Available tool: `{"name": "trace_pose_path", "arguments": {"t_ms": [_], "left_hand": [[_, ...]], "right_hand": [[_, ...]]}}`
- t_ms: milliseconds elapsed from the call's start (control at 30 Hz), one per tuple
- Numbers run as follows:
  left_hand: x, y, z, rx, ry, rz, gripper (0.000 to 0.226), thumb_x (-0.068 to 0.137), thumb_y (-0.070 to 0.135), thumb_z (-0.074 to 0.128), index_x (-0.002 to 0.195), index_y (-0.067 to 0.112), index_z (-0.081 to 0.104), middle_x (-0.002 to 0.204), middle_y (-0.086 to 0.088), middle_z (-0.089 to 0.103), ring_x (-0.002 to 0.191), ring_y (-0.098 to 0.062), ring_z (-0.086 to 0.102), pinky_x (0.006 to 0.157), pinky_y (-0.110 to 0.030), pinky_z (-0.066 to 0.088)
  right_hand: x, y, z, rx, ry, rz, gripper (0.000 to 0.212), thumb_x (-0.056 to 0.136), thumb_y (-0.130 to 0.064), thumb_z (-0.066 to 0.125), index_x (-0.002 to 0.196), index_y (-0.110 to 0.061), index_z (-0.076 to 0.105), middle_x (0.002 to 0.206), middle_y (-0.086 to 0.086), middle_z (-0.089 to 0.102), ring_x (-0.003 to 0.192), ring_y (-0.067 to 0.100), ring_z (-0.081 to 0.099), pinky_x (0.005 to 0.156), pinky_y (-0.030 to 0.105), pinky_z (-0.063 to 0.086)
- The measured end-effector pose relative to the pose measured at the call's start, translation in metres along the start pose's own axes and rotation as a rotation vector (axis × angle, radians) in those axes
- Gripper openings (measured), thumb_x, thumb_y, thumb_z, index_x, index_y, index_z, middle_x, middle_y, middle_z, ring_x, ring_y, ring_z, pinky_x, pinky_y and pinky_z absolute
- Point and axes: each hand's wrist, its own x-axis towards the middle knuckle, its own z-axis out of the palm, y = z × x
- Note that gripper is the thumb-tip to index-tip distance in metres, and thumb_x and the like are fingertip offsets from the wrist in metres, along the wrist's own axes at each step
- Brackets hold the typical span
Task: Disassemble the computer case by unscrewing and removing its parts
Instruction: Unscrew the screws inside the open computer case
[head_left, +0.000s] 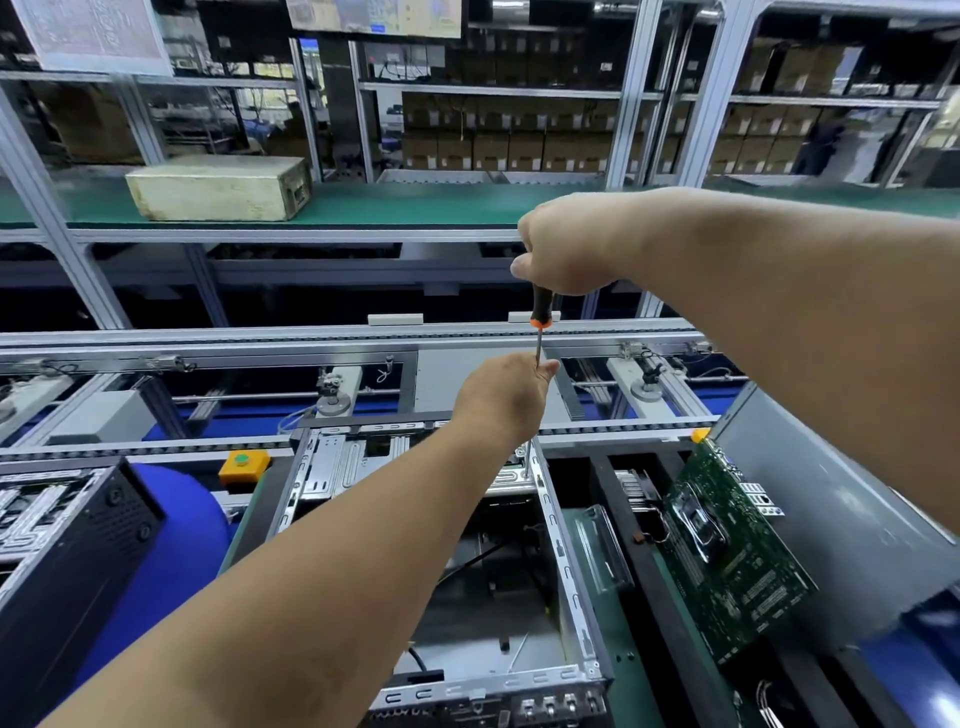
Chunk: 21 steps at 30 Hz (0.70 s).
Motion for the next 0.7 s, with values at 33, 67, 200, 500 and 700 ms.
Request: {"name": "trace_pose_path", "arguments": {"t_ms": [33, 67, 200, 500, 700], "left_hand": [[0.000, 0.000, -0.001, 0.005, -0.013, 0.014, 0.049, 0.111, 0.054, 0.034, 0.082, 0.019, 0.052, 0.077, -0.001, 0.062, 0.072, -0.022, 0.058, 0.061, -0.038, 0.043], [0.000, -0.001, -0.001, 0.013, -0.029, 0.029, 0.049, 0.111, 0.054, 0.033, 0.085, 0.018, 0.055, 0.080, -0.001, 0.063, 0.074, -0.023, 0.059, 0.064, -0.039, 0.045], [-0.001, -0.004, -0.003, -0.031, -0.090, 0.040, 0.040, 0.112, 0.045, 0.036, 0.110, 0.016, 0.064, 0.105, -0.003, 0.071, 0.096, -0.028, 0.065, 0.085, -0.045, 0.054], [-0.005, -0.011, 0.001, -0.078, 0.041, 0.043, 0.032, 0.111, 0.041, 0.046, 0.093, 0.019, 0.060, 0.072, 0.004, 0.058, 0.075, -0.029, 0.060, 0.065, -0.036, 0.044], [-0.005, -0.009, 0.006, -0.063, 0.086, 0.037, 0.032, 0.111, 0.043, 0.046, 0.090, 0.022, 0.058, 0.069, 0.005, 0.056, 0.071, -0.028, 0.056, 0.061, -0.034, 0.038]], "right_hand": [[-0.001, 0.003, -0.002, 0.039, -0.020, -0.017, 0.030, 0.107, -0.042, 0.043, 0.113, -0.017, 0.059, 0.098, 0.001, 0.060, 0.084, 0.020, 0.057, 0.062, 0.034, 0.037], [-0.001, 0.005, -0.004, 0.063, -0.044, -0.034, 0.025, 0.107, -0.042, 0.045, 0.112, -0.020, 0.057, 0.095, 0.000, 0.059, 0.080, 0.018, 0.055, 0.060, 0.033, 0.035], [0.001, 0.012, -0.010, 0.118, -0.139, -0.083, 0.009, 0.105, -0.031, 0.051, 0.111, -0.027, 0.058, 0.093, -0.003, 0.061, 0.078, 0.016, 0.057, 0.059, 0.031, 0.036], [0.007, -0.004, 0.007, 0.077, 0.084, -0.022, 0.046, 0.098, -0.068, 0.041, 0.095, -0.025, 0.058, 0.089, -0.006, 0.057, 0.078, 0.015, 0.054, 0.056, 0.030, 0.033], [0.006, -0.009, -0.002, -0.100, 0.112, 0.037, 0.055, 0.108, -0.052, 0.030, 0.075, -0.014, 0.053, 0.079, 0.002, 0.053, 0.065, 0.017, 0.046, 0.050, 0.031, 0.026]]}}
